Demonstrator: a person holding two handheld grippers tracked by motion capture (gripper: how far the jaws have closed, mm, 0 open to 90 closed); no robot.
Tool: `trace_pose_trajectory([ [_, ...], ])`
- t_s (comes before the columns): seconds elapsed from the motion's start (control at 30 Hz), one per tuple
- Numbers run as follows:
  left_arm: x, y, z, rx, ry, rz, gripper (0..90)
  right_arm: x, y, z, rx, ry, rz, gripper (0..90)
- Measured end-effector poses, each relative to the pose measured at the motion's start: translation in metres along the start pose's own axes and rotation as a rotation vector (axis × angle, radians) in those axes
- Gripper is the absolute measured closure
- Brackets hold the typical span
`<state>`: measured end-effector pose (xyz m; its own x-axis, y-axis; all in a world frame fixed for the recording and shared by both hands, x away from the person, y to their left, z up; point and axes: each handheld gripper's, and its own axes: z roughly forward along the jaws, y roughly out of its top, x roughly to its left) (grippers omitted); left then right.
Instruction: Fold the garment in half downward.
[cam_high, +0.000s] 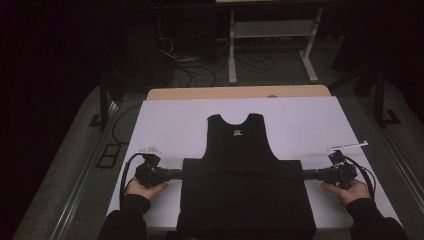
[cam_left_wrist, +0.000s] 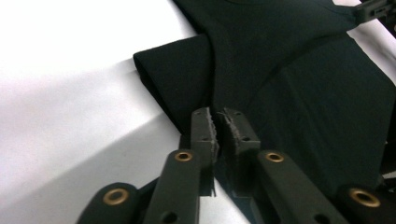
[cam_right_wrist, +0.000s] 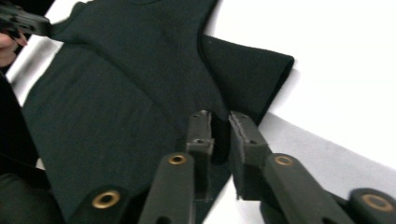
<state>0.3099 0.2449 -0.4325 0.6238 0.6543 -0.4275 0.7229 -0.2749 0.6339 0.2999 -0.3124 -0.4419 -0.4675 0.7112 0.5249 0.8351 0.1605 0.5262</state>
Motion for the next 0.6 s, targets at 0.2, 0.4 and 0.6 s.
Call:
trace_pose_trajectory([
  [0.2, 0.0017, 0.0000, -0.0009, -0.037, 0.025, -0.016, 61.8, 0.0021, 0.0000, -0.0012, -0.028, -0.050, -0.018, 56.7],
  [0.4, 0.0038, 0.0015, -0.0029, -0.060, 0.020, -0.022, 48.4, 0.0033, 0.0011, -0.0047, -0.083, -0.048, -0.026, 42.1],
  [0.6, 0.0054, 0.0029, -0.0054, -0.074, 0.023, -0.021, 40.5, 0.0043, 0.0031, -0.0076, -0.124, -0.053, -0.043, 27.6],
])
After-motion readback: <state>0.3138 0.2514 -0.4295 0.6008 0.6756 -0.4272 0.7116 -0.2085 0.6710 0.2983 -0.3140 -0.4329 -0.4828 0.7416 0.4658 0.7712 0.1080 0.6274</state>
